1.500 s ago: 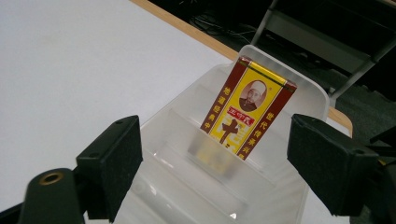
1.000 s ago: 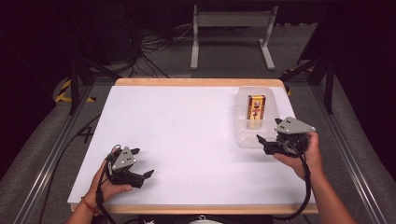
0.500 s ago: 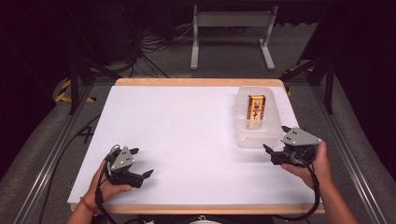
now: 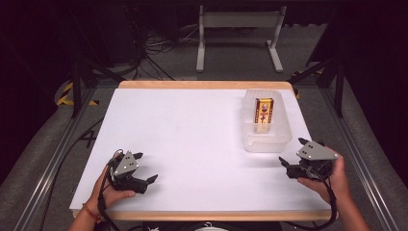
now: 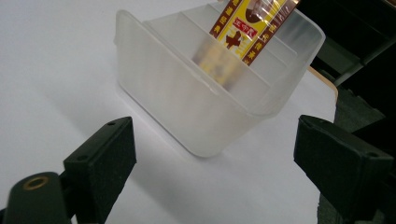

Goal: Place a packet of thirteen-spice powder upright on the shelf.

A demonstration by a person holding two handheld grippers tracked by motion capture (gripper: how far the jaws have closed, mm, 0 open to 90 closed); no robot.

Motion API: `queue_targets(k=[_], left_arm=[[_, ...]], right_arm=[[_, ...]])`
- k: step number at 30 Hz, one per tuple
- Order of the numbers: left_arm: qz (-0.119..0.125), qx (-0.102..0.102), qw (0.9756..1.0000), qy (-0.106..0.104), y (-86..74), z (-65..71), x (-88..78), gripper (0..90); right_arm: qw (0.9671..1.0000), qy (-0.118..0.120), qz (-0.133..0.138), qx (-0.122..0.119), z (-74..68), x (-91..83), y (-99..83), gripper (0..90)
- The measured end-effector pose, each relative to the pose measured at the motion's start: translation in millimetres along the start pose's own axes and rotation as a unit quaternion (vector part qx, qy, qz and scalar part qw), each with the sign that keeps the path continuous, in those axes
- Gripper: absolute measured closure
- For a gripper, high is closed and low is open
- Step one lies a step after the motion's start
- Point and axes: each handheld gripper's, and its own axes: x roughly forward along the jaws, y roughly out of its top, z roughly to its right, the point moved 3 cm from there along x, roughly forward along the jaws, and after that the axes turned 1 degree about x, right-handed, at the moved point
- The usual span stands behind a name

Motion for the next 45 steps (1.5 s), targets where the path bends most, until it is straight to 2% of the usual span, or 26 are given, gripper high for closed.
queue_targets(k=[4,15,18,27,33,40,45], left_arm=[[0.0,0.0,1.0,0.0,-0.2,-0.2,-0.1,7.0],[0.0,-0.001,1.0,0.0,-0.1,-0.4,-0.2,7.0],[0.001,-0.001,1.0,0.001,-0.1,-0.5,-0.4,7.0],[0.003,-0.003,1.0,0.002,0.1,-1.1,-1.1,7.0],[0.009,-0.005,0.9999,0.001,1.0,-1.6,-2.3,7.0],[0.023,-0.009,0.9997,0.001,3.5,-4.7,-4.1,7.0],[0.029,-0.016,0.9994,0.003,4.7,-6.9,-3.8,6.8]], right_arm=[[0.9999,-0.009,-0.006,0.001,1.2,-1.2,-10.3,12.8],[0.9992,-0.022,-0.018,0.028,7.0,-1.0,-36.5,10.6],[0.9987,-0.024,-0.015,0.043,8.3,-0.3,-42.1,8.7],[0.9972,-0.034,-0.009,0.066,11.3,-1.3,-59.0,8.2],[0.9949,-0.037,0.001,0.094,15.9,-7.4,-69.7,8.3],[0.9898,-0.037,0.022,0.136,20.9,-14.2,-80.9,8.4],[0.9868,-0.034,0.027,0.156,21.4,-14.7,-87.5,9.0]])
